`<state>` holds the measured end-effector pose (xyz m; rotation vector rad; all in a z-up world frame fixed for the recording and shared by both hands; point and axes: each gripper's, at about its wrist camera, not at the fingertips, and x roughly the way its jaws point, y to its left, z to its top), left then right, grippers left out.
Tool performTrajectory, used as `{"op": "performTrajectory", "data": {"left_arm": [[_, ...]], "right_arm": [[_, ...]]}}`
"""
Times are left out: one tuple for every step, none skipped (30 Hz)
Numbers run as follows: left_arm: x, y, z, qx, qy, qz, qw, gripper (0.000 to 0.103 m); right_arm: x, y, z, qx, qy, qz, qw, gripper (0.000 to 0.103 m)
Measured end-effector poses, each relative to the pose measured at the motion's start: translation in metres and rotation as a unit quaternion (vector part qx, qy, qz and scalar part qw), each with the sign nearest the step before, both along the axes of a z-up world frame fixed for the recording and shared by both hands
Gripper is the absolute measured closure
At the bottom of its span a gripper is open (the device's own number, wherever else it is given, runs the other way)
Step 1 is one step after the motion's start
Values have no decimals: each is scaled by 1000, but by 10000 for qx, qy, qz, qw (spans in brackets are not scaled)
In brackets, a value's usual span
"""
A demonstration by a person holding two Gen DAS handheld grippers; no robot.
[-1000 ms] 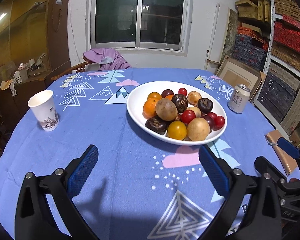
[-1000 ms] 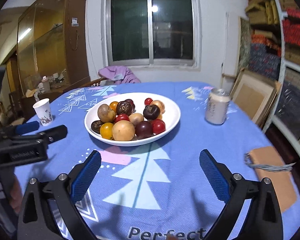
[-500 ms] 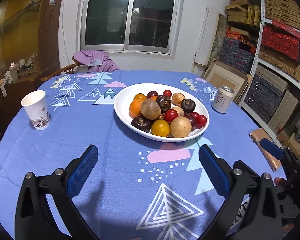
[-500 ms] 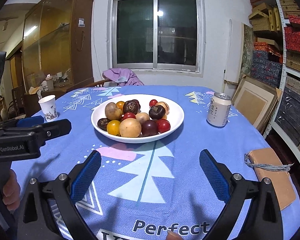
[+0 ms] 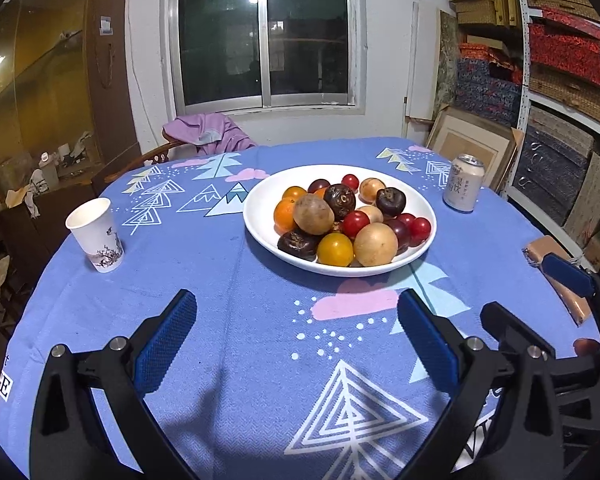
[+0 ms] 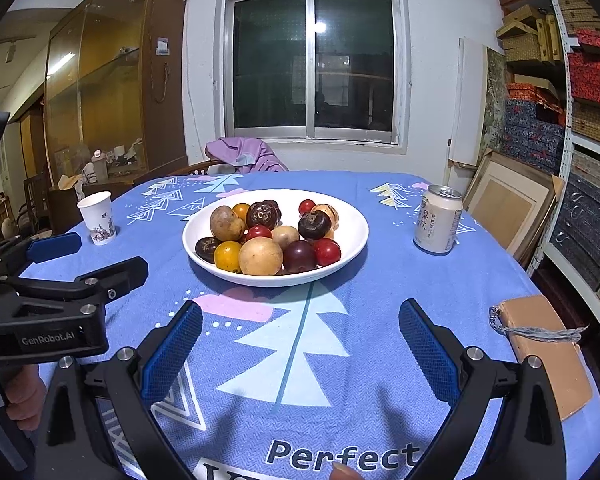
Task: Organize fruits
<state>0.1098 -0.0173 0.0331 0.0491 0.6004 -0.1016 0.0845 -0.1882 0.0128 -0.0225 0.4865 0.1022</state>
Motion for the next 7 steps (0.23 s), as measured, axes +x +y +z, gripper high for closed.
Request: {"op": "performTrajectory", "data": {"left_arm": [[1,0,0,9,17,5,10000,4],[1,0,-1,18,33,18,10000,4],[1,0,-1,19,31,23,10000,4],[1,0,-1,22,26,17,10000,4],[1,0,-1,29,19,10,10000,4],[1,0,-1,28,14,12,10000,4],[1,0,-1,23,15,14,10000,4]], "right_arm": [[1,0,0,-14,11,-7,10000,3],[1,0,-1,-24,21,-6,10000,3],[1,0,-1,-25,24,-2,10000,3],[1,1,-1,-28,22,0,10000,3],[1,0,-1,-28,20,2,10000,3],[1,1,-1,-28,17,0,10000,3],[1,1,-1,-31,23,-1,10000,3]]}}
